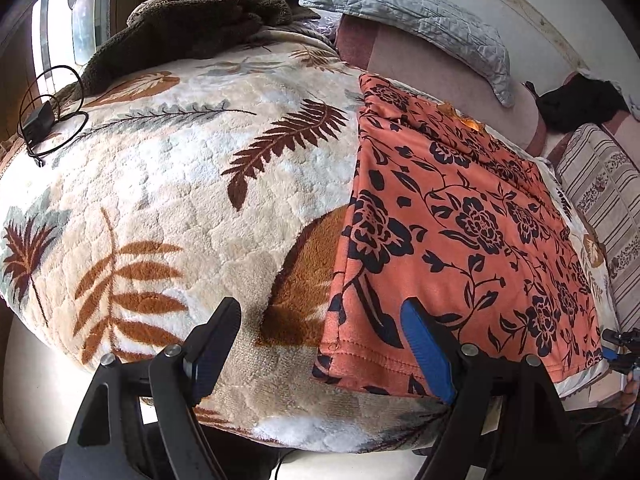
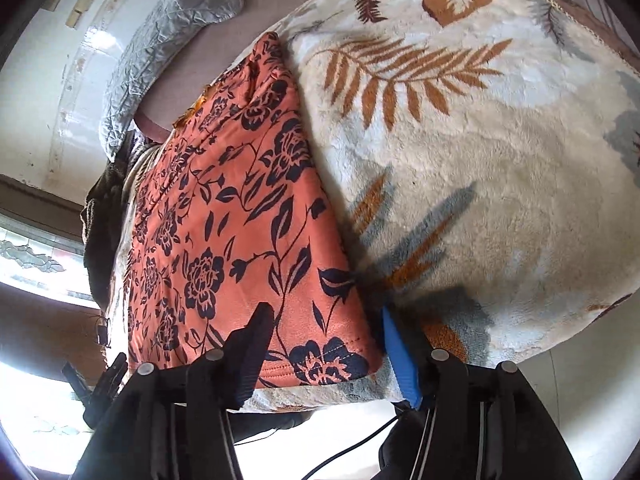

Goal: Fold small clothes

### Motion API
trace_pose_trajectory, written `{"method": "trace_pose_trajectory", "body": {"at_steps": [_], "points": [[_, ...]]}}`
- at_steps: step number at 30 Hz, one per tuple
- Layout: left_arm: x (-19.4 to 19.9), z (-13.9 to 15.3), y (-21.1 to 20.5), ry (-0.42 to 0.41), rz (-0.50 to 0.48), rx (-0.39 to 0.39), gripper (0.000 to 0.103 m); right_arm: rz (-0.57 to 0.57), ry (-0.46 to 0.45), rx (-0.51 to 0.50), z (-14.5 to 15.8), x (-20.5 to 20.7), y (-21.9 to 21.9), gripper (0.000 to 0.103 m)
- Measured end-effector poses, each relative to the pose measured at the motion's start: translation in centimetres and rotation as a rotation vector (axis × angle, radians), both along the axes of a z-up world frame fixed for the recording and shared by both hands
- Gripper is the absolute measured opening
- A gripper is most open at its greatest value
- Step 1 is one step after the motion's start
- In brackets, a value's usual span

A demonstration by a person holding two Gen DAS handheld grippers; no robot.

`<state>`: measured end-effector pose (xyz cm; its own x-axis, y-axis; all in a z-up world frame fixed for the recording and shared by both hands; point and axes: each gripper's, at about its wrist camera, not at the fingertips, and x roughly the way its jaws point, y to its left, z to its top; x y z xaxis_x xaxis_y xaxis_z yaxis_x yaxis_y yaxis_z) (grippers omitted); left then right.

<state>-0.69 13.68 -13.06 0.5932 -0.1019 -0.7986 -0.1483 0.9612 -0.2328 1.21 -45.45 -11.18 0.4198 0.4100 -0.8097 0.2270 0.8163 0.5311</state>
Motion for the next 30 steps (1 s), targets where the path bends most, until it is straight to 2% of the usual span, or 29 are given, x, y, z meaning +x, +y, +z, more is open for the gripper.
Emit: {"method": "trace_pose_trajectory", "body": {"at_steps": [1,2,3,4,8,12,15,16,17,18,19,20,22,25,26,28,29,30], "points": [[0.0,-0.1,0.0,0.003,-0.002,-0.008,0.082,0.004,0.015,-0.002,-0.2,0.1,0.1,0.053],[0.0,-0.1,0.1,0.007,-0.004,-0.013,0.082,0.011,0.033,-0.005,-0.5,0.2,0.2,0.048],[-0.1,-0.1,0.1,0.008,-0.006,-0.018,0.082,0.019,0.040,0.002,-0.6,0.2,0.3,0.037],[-0.2,0.0,0.1,0.006,-0.007,-0.023,0.082,0.028,0.036,0.008,-0.5,0.1,0.4,0.034],[-0.4,0.2,-0.2,-0.006,-0.031,-0.038,0.082,0.046,0.017,0.034,-0.3,-0.1,0.7,0.034],[0.3,-0.6,-0.3,0.039,-0.036,-0.062,0.081,0.051,0.046,0.060,-1.0,0.7,0.6,0.035],[0.4,-0.7,-0.5,0.047,-0.045,-0.050,0.060,0.060,0.058,0.070,-1.3,0.8,0.7,0.036],[0.4,-0.7,-0.6,0.054,-0.053,-0.052,0.043,0.057,0.060,0.071,-1.3,0.8,0.6,0.036],[0.5,-0.8,-0.7,0.061,-0.059,-0.051,0.034,0.058,0.057,0.072,-1.3,0.7,0.6,0.036],[0.5,-0.9,-0.7,0.067,-0.069,-0.058,0.020,0.061,0.055,0.071,-1.2,0.7,0.7,0.033],[0.4,-0.8,-0.8,0.068,-0.073,-0.060,0.017,0.062,0.048,0.066,-1.0,0.6,0.8,0.030],[0.2,-0.5,-0.9,0.058,-0.075,-0.055,0.017,0.068,0.040,0.061,-0.8,0.4,0.9,0.025],[-0.1,0.0,-1.2,0.039,-0.083,-0.044,0.017,0.065,0.029,0.060,-0.6,0.2,0.9,0.025],[0.4,-1.0,-1.4,0.089,-0.087,-0.043,0.040,0.068,0.025,0.096,-0.8,0.4,0.5,0.028],[0.4,-1.0,-1.5,0.085,-0.089,-0.043,0.043,0.062,0.032,0.095,-0.9,0.5,0.4,0.028],[0.4,-0.9,-1.9,0.086,-0.098,-0.027,0.044,0.060,0.049,0.127,-1.4,0.6,0.2,0.029],[0.4,-0.9,-2.1,0.089,-0.104,-0.018,0.040,0.056,0.059,0.136,-1.6,0.7,0.1,0.029],[0.4,-1.0,-2.2,0.095,-0.109,-0.010,0.029,0.055,0.070,0.134,-1.8,0.7,0.1,0.028]]}}
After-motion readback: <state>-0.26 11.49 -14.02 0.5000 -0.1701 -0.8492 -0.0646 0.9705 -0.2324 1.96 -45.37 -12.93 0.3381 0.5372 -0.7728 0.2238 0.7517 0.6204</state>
